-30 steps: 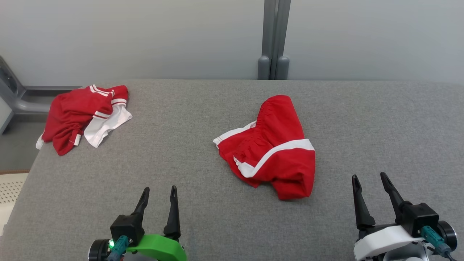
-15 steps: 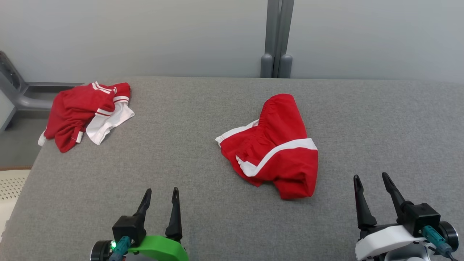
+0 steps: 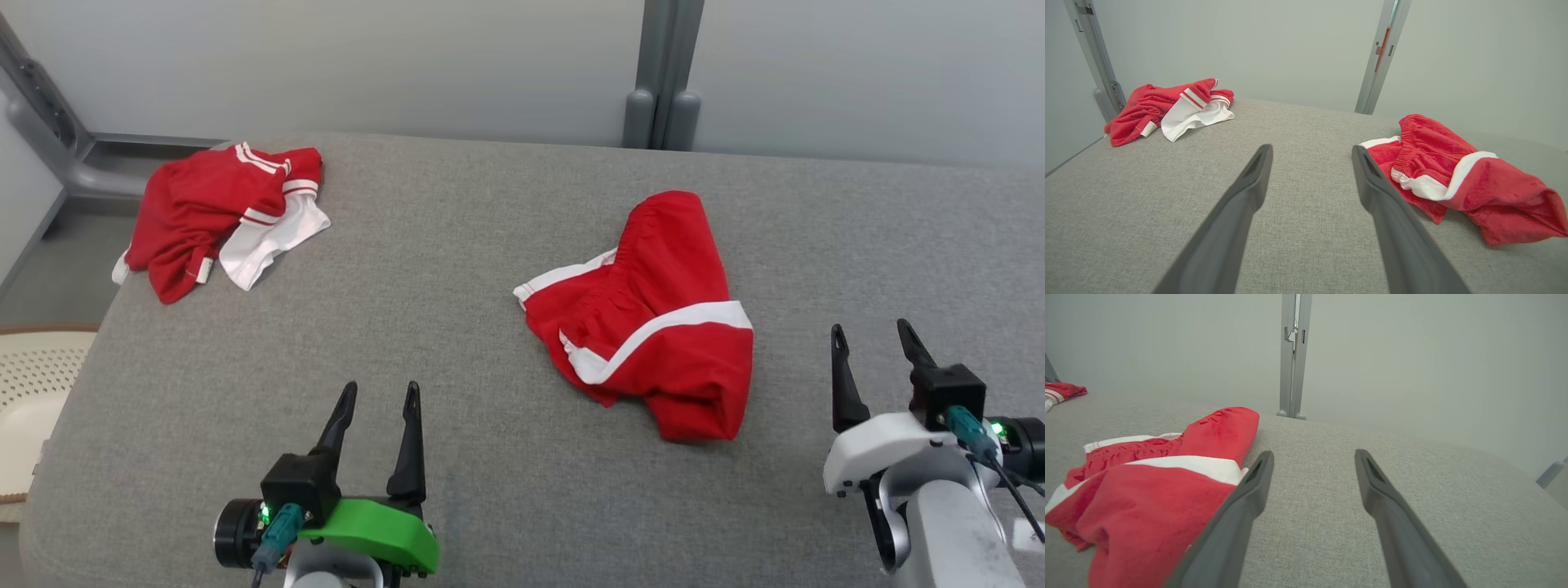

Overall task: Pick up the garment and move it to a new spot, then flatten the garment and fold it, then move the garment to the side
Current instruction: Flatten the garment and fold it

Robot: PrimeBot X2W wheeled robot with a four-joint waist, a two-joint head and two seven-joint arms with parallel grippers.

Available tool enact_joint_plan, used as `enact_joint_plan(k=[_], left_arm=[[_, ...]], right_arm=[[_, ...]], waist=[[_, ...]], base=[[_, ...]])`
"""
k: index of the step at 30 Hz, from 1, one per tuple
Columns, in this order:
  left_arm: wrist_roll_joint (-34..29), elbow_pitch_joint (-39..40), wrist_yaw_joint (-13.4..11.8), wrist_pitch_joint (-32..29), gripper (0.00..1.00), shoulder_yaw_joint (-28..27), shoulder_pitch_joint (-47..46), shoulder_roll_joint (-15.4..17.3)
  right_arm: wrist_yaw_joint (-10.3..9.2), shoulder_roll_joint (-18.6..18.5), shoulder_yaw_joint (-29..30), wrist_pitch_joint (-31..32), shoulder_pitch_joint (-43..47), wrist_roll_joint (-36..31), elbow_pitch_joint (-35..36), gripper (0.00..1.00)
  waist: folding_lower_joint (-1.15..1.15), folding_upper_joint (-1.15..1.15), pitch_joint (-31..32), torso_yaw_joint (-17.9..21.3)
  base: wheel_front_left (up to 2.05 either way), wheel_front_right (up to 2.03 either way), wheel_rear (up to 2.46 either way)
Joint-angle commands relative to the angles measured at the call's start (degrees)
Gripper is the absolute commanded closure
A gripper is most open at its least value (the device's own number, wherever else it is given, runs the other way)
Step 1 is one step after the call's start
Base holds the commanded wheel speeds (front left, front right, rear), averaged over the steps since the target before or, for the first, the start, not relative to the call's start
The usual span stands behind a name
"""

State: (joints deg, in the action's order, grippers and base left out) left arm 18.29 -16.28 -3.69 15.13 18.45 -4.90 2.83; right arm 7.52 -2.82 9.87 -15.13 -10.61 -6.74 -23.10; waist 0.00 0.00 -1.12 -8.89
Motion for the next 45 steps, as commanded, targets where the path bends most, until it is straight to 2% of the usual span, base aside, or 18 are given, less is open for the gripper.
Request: enact_joint_plan(k=[1, 4, 7, 14, 23, 24, 26, 27, 34, 38, 45], left_arm=[[0.4, 0.7, -0.6, 0.0, 0.0, 0.0, -1.3, 0.1], [0.0, 1.3, -0.8, 0.0, 0.0, 0.1, -2.5, 0.1], [0.4, 1.8, -0.7, 0.0, 0.0, -0.2, -3.3, 0.1], [0.2, 3.0, -1.1, 0.0, 0.0, -1.4, -4.5, 0.1], [0.3, 3.6, -1.3, 0.0, 0.0, -2.3, -4.4, 0.1], [0.2, 3.6, -1.2, 0.0, 0.0, -2.2, -4.4, 0.1], [0.0, 3.4, -1.2, 0.0, 0.0, -2.2, -4.5, 0.1], [0.0, 3.4, -1.3, 0.0, 0.0, -2.3, -4.5, 0.1], [-0.7, 2.8, -0.5, 0.0, 0.0, -2.1, -3.7, 0.1], [-1.2, 2.6, -0.5, 0.0, 0.0, -2.8, -3.1, 0.1], [-1.9, 3.2, -0.2, 0.0, 0.0, -4.2, -2.9, 0.1]], right_arm=[[-0.06, -0.4, 0.6, 0.9, -2.7, -1.1, -3.3, 0.0], [-0.08, -2.5, 0.9, 1.9, -8.4, -3.1, -10.3, 0.0], [-0.08, -3.5, 0.9, 2.6, -12.5, -2.4, -16.4, 0.0], [-0.08, -7.0, -3.3, 3.4, -19.6, -2.0, -27.3, 0.0], [-0.01, -6.2, -12.0, 5.6, -24.6, 3.2, -37.6, 0.0], [-0.01, -6.3, -12.7, 5.4, -25.0, 3.8, -38.2, 0.52], [-0.02, -6.3, -13.4, 5.0, -25.8, 5.1, -39.2, 0.95], [-0.03, -6.3, -13.7, 4.7, -26.3, 5.7, -39.6, 1.0], [-0.08, -7.5, -13.6, 1.0, -28.3, 8.6, -37.6, 1.0], [-0.08, -9.5, -10.2, 0.2, -27.2, 7.7, -33.9, 1.0], [-0.08, -9.2, -2.6, -0.1, -20.4, 4.4, -25.8, 1.0]], waist=[[0.0, 0.0, -2.9, -2.5], [0.0, 0.0, -5.0, -4.5], [0.0, 0.0, -6.5, -6.1], [0.0, 0.0, -9.3, -9.1], [0.0, 0.0, -9.8, -8.8], [0.0, 0.0, -9.7, -8.6], [0.0, 0.0, -9.4, -8.1], [0.0, 0.0, -9.2, -7.8], [0.0, 0.0, -8.1, -4.6], [0.0, 0.0, -7.3, -2.6], [0.0, 0.0, -7.6, 0.0]], base=[[0.0, 0.0, 0.0], [0.0, 0.0, 0.0], [0.0, 0.0, 0.0], [0.0, 0.0, 0.0], [0.0, 0.0, 0.0], [0.0, 0.0, 0.0], [0.0, 0.0, 0.0], [0.0, 0.0, 0.0], [0.0, 0.0, 0.0], [0.0, 0.0, 0.0], [0.0, 0.0, 0.0]])
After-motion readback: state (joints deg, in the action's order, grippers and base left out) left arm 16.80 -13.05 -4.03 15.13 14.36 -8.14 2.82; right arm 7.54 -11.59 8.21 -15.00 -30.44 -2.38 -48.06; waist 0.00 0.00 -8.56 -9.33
